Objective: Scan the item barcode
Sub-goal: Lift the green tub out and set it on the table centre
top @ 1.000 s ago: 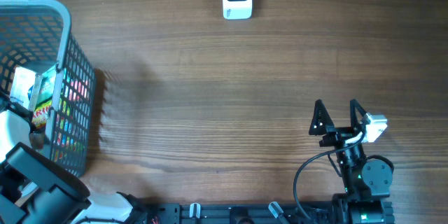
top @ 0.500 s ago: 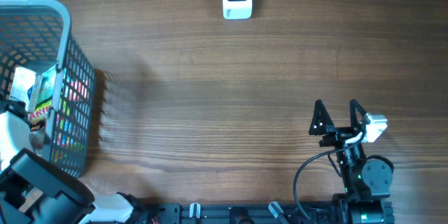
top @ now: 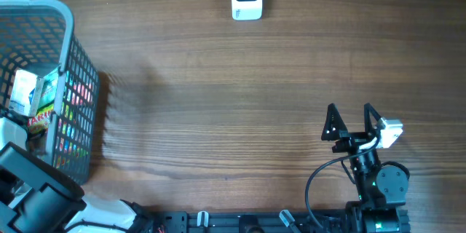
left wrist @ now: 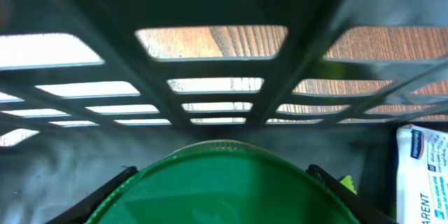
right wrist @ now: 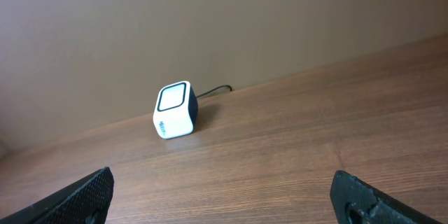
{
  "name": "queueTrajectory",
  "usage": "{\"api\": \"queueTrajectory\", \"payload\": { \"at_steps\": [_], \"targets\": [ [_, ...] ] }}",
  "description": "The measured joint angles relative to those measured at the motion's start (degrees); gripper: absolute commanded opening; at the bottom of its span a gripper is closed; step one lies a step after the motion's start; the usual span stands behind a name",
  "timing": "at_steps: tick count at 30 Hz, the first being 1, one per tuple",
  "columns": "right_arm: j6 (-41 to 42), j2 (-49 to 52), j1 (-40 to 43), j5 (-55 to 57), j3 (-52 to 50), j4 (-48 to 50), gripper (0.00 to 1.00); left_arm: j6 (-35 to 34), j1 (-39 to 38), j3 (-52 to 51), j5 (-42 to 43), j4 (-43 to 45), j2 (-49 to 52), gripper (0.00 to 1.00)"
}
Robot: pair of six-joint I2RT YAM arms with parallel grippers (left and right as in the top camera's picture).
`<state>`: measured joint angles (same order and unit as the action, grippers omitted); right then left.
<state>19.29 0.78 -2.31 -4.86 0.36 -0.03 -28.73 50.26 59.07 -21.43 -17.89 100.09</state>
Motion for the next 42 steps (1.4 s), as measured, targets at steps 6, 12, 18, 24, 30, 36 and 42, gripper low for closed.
{"api": "queueTrajectory", "payload": {
  "at_steps": [6,12,18,24,30,36,42],
  "targets": [
    [-0.02,0.00,0.00,0.00,0.00,0.00,1.00,0.00,0.02,-0.24,1.25,-0.09,-2.05,0.59],
    [0.00,0.00,0.00,0.00,0.00,0.02,1.00,-0.09,0.07,-0.35,6.45,-2.01,-19.63,0.64],
    [0.00,0.00,0.00,0.00,0.00,0.02,1.00,-8.81,0.07,-0.46,30.08,0.15,-40.41,0.64],
    [0.00,0.00,0.00,0.00,0.00,0.00,1.00,-24.09,-5.53,-0.39,56.00,9.27,-52.72,0.65],
    [0.00,0.02,0.00,0.02,0.00,0.04,1.00,-25.46,-32.22,-0.39,61.13,2.64,-49.09,0.64],
    [-0.02,0.00,0.04,0.02,0.00,0.02,1.00,-21.49,-58.40,-0.35,48.92,-5.57,-35.01,0.64],
    [0.00,0.00,0.11,0.02,0.00,0.02,1.00,-19.32,-74.64,-0.35,25.66,-12.94,-17.27,0.64]
  ]
}}
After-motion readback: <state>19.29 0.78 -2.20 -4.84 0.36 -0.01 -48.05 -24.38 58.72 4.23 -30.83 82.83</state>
